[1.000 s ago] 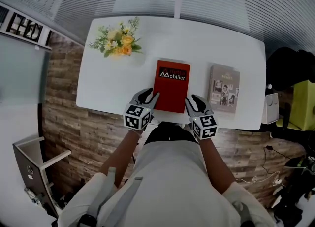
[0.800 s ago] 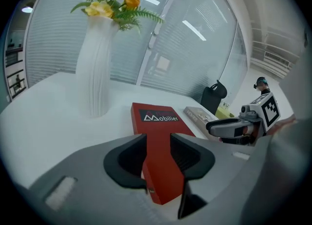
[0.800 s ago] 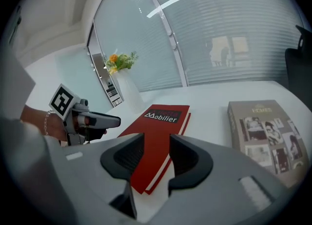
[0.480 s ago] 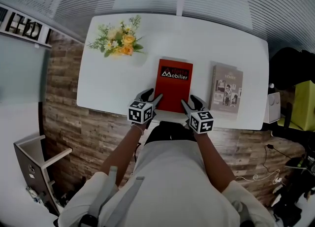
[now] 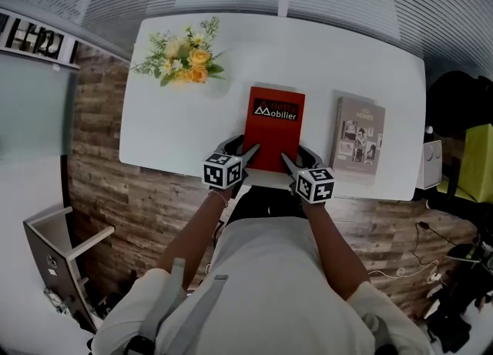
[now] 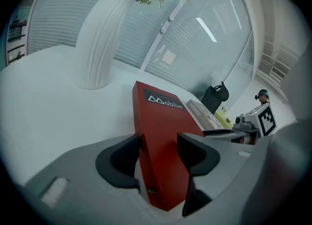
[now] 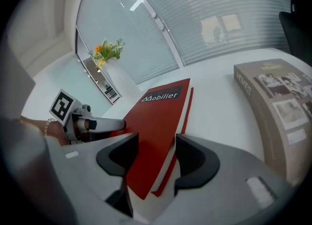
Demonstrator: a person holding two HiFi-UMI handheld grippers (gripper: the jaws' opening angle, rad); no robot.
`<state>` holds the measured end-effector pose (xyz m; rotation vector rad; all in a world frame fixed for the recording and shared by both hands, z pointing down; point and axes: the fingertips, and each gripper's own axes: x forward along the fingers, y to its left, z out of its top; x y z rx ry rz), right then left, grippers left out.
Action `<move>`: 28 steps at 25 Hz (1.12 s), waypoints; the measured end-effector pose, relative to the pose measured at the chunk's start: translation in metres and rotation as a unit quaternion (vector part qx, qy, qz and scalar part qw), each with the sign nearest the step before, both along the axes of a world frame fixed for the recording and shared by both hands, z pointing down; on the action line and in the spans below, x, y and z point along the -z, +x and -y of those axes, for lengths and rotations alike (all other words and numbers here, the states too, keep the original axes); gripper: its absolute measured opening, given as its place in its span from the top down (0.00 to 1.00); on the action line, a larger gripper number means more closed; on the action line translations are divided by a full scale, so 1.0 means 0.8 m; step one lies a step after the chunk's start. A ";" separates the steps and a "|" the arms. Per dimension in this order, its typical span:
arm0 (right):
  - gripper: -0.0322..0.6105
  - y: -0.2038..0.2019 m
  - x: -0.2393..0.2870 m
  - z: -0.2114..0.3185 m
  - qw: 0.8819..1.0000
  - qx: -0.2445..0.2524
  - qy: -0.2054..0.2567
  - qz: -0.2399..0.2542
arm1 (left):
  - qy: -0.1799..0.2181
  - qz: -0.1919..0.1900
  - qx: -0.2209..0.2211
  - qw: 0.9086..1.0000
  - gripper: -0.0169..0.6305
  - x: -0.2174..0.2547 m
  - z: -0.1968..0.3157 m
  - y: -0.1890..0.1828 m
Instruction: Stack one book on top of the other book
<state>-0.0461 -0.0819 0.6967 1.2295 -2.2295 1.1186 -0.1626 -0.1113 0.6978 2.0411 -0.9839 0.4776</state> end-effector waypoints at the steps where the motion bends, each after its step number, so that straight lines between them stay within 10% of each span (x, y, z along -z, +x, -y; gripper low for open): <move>1: 0.58 -0.001 -0.001 -0.001 1.000 0.000 -0.001 0.001 | 0.001 -0.001 0.000 1.000 0.59 0.000 0.000 0.000; 28: 0.59 0.017 0.063 -0.004 0.999 0.001 0.033 -0.010 | 0.032 -0.003 0.028 0.999 0.61 0.065 -0.002 0.015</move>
